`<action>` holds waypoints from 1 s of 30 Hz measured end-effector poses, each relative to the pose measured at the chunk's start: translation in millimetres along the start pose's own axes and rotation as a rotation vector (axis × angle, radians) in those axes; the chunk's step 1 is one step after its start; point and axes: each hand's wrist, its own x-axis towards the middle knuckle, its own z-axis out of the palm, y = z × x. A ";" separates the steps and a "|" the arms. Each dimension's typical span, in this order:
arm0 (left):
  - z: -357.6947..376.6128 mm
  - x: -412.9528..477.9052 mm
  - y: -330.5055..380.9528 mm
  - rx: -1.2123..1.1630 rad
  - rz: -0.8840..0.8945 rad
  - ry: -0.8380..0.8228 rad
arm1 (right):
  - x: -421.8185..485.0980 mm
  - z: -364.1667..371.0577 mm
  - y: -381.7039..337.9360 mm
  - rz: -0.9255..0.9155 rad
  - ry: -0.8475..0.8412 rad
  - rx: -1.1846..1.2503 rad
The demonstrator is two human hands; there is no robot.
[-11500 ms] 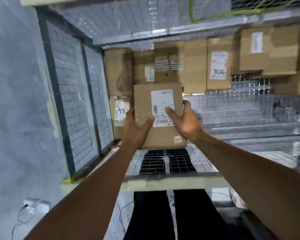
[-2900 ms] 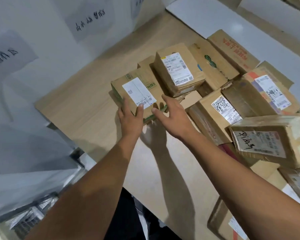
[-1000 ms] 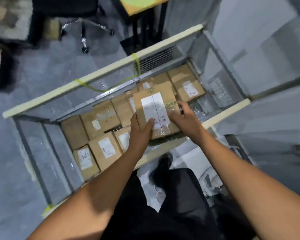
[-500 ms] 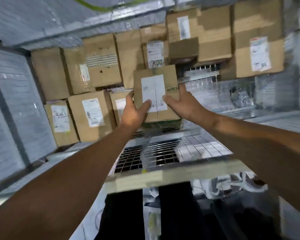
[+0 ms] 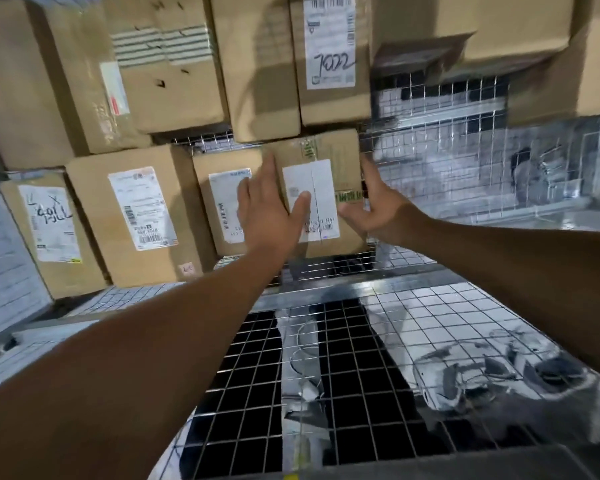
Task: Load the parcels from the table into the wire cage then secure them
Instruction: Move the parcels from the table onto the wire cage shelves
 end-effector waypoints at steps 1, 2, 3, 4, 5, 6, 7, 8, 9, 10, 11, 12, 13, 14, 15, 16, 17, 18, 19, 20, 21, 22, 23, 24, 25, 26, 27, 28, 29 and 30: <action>-1.0 6.4 -0.3 0.079 -0.004 -0.028 | 4.8 -0.4 -0.7 0.032 -0.025 -0.058; -2.4 11.9 0.3 0.145 -0.015 -0.069 | 9.4 -1.2 -2.1 0.077 -0.038 -0.133; -4.2 16.9 1.9 0.196 -0.031 -0.112 | 12.3 -3.1 -4.4 0.129 -0.038 -0.207; -7.4 20.4 4.7 0.228 -0.046 -0.148 | 13.2 -5.9 -8.5 0.167 -0.036 -0.260; -12.7 22.0 8.9 0.242 -0.058 -0.170 | 11.7 -9.6 -14.6 0.186 -0.036 -0.289; -20.2 21.9 14.7 0.243 -0.062 -0.173 | 7.7 -14.1 -22.9 0.186 -0.035 -0.313; -29.3 20.2 21.5 0.240 -0.056 -0.163 | 1.5 -20.3 -32.0 0.181 -0.028 -0.341; -40.6 16.1 29.7 0.238 -0.042 -0.153 | -7.7 -28.0 -42.0 0.175 -0.012 -0.372; -53.8 10.4 38.8 0.238 -0.025 -0.153 | -19.7 -37.2 -53.2 0.171 0.008 -0.391; -69.1 2.6 48.4 0.246 -0.008 -0.166 | -34.6 -46.8 -65.7 0.169 0.029 -0.392; -86.1 -7.1 59.1 0.263 0.013 -0.186 | -53.1 -56.8 -79.5 0.164 0.058 -0.374; -104.0 -18.0 71.0 0.283 0.041 -0.215 | -74.9 -67.1 -94.8 0.162 0.099 -0.339; -122.0 -31.0 84.3 0.288 0.070 -0.246 | -99.9 -76.7 -109.2 0.166 0.149 -0.296; -139.7 -45.1 98.8 0.270 0.102 -0.267 | -126.3 -85.8 -123.2 0.166 0.204 -0.257; -157.5 -61.0 116.0 0.237 0.148 -0.273 | -154.6 -94.8 -136.8 0.163 0.265 -0.225; -175.1 -79.0 134.4 0.203 0.209 -0.271 | -186.2 -102.0 -149.7 0.160 0.332 -0.199; -191.3 -97.7 154.2 0.179 0.286 -0.267 | -219.4 -107.7 -160.1 0.157 0.408 -0.171; -205.4 -116.8 175.0 0.171 0.376 -0.264 | -254.5 -111.2 -168.7 0.154 0.487 -0.141; -217.7 -136.7 196.0 0.177 0.474 -0.260 | -290.1 -112.1 -175.7 0.148 0.566 -0.101; -227.8 -157.0 217.5 0.187 0.572 -0.256 | -325.9 -110.6 -180.3 0.143 0.644 -0.047; -235.3 -177.0 238.6 0.197 0.661 -0.255 | -360.6 -106.1 -182.3 0.139 0.722 0.008; -239.8 -197.0 258.7 0.203 0.745 -0.259 | -393.0 -99.1 -182.0 0.146 0.797 0.051; -241.6 -217.4 277.8 0.211 0.825 -0.268 | -423.3 -89.8 -178.7 0.168 0.862 0.082; -241.0 -238.7 295.9 0.222 0.892 -0.290 | -453.2 -79.0 -174.6 0.201 0.916 0.108; -239.5 -257.8 309.1 0.234 0.928 -0.324 | -475.5 -67.4 -168.9 0.233 0.955 0.132; -234.8 -282.3 325.0 0.251 0.964 -0.377 | -503.8 -54.2 -159.7 0.274 1.013 0.168; -228.7 -306.2 339.8 0.268 0.999 -0.430 | -529.8 -41.1 -149.8 0.315 1.074 0.205; -220.8 -329.7 352.4 0.286 1.039 -0.468 | -554.2 -26.7 -138.9 0.360 1.126 0.243; -210.1 -356.6 365.6 0.308 1.107 -0.500 | -580.6 -11.2 -126.4 0.407 1.188 0.289; -197.4 -383.0 377.7 0.335 1.187 -0.535 | -605.7 3.7 -114.7 0.455 1.252 0.335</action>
